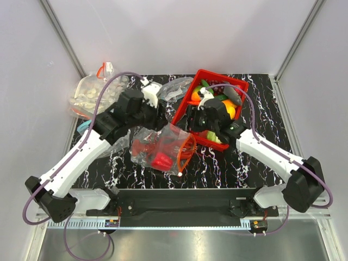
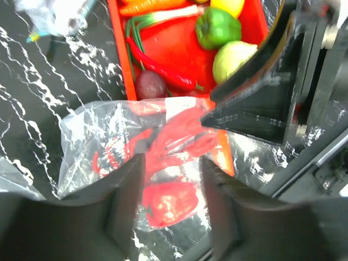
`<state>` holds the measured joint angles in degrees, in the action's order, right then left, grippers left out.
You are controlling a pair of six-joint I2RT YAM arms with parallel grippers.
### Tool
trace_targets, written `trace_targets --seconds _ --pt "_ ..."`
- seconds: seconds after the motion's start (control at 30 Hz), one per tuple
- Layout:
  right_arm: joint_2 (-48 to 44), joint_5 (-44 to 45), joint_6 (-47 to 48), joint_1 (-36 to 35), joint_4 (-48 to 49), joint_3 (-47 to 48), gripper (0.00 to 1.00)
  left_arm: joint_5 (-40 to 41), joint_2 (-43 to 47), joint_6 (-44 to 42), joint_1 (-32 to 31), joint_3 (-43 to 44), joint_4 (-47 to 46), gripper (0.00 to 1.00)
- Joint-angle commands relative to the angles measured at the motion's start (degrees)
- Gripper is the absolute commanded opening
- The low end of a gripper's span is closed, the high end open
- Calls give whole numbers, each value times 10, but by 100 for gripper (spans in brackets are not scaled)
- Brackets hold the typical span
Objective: Place the food in the zip-top bag and seal the zipper
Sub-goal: Place the fake vegetable in the zipper food storage bag, then pick up the fake vegetable from the bin.
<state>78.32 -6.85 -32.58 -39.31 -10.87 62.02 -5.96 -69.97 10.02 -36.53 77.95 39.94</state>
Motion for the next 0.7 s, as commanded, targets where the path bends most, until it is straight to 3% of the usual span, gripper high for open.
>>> trace_targets --seconds 0.0,0.07,0.13,0.33,0.47,0.67 --pt "-47 46 12 3 -6 -16 71 77 -1 14 -66 -18 8 62" --pt "-55 55 4 8 -18 -24 76 105 11 37 -87 -43 -1 73" --pt "-70 82 1 10 -31 -30 84 127 29 56 -121 -60 -17 77" --pt "-127 98 -7 63 -80 -56 86 214 54 82 -239 -117 -49 93" --pt "-177 105 -20 114 -86 -94 87 294 13 98 -297 -113 -37 94" --pt "-212 155 -16 146 -112 -104 91 317 -79 103 -339 -59 -20 94"
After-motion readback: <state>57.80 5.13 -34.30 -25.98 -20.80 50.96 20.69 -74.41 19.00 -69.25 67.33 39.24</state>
